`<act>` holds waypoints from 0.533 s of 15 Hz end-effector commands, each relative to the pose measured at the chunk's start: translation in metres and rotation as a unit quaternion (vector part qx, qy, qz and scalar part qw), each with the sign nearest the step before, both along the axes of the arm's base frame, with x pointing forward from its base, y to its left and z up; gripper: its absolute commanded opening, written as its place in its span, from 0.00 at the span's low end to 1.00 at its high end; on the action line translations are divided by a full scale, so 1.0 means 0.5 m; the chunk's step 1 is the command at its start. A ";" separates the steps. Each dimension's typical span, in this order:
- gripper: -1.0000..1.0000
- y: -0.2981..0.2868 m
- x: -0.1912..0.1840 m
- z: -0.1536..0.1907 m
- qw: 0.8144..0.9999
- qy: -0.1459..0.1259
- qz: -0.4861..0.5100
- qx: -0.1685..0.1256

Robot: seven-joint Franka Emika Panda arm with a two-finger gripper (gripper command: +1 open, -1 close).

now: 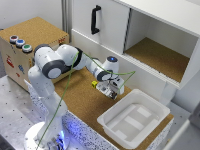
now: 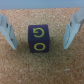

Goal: Go towards the purple block and lift it

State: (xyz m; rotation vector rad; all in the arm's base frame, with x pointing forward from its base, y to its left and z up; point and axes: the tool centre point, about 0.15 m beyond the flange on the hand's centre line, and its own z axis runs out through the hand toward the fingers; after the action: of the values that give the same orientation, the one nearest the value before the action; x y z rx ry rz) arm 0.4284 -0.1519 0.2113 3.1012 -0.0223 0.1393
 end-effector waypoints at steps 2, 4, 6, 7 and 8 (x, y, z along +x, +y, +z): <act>0.00 0.004 0.052 -0.031 0.999 0.013 0.001 0.032; 0.00 0.001 0.054 -0.030 0.999 0.009 -0.003 0.041; 0.00 -0.001 0.054 -0.024 0.999 0.009 -0.001 0.036; 0.00 0.001 0.054 -0.024 0.999 0.010 0.001 0.034; 0.00 0.004 0.053 -0.022 0.999 0.009 0.002 0.031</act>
State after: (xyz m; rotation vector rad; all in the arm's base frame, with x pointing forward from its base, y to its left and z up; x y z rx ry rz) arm 0.4369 -0.1468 0.2071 3.1221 -0.0510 0.1457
